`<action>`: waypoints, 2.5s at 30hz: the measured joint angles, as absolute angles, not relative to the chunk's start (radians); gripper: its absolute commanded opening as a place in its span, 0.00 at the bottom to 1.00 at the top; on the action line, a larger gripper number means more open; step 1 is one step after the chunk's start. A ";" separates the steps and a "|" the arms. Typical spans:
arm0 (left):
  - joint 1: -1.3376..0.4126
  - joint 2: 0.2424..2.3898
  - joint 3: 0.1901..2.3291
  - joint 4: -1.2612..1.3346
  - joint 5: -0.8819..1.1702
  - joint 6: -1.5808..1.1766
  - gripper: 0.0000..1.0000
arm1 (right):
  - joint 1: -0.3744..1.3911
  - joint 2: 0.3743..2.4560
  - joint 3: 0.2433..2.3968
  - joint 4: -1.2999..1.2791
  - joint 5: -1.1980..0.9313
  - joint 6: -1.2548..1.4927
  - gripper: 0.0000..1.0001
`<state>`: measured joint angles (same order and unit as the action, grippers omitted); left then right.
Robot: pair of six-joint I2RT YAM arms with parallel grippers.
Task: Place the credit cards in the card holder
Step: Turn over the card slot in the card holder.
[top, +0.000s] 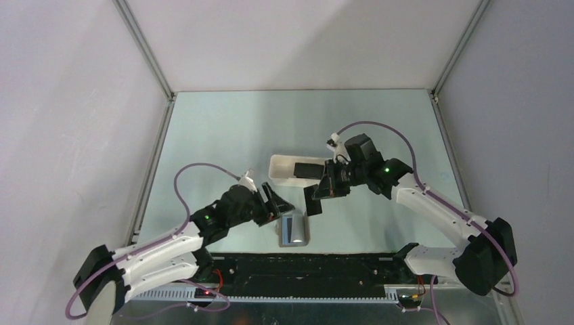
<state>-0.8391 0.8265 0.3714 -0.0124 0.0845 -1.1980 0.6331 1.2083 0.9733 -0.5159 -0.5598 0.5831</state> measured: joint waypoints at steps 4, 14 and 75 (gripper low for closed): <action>-0.860 0.937 0.372 -0.070 0.078 -1.205 0.48 | 0.650 1.229 0.973 -0.558 -0.511 0.562 0.00; -0.889 1.090 0.384 -0.110 0.038 -1.205 0.33 | 0.728 1.310 0.973 -0.541 -0.474 0.557 0.00; -0.965 1.411 0.563 0.207 0.207 -1.196 0.46 | 0.660 1.233 0.826 -0.653 -0.276 0.530 0.00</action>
<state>-0.9653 1.4105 0.5632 0.2066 0.2070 -1.1965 0.6601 1.2331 0.8257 -0.6529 -0.2756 0.5301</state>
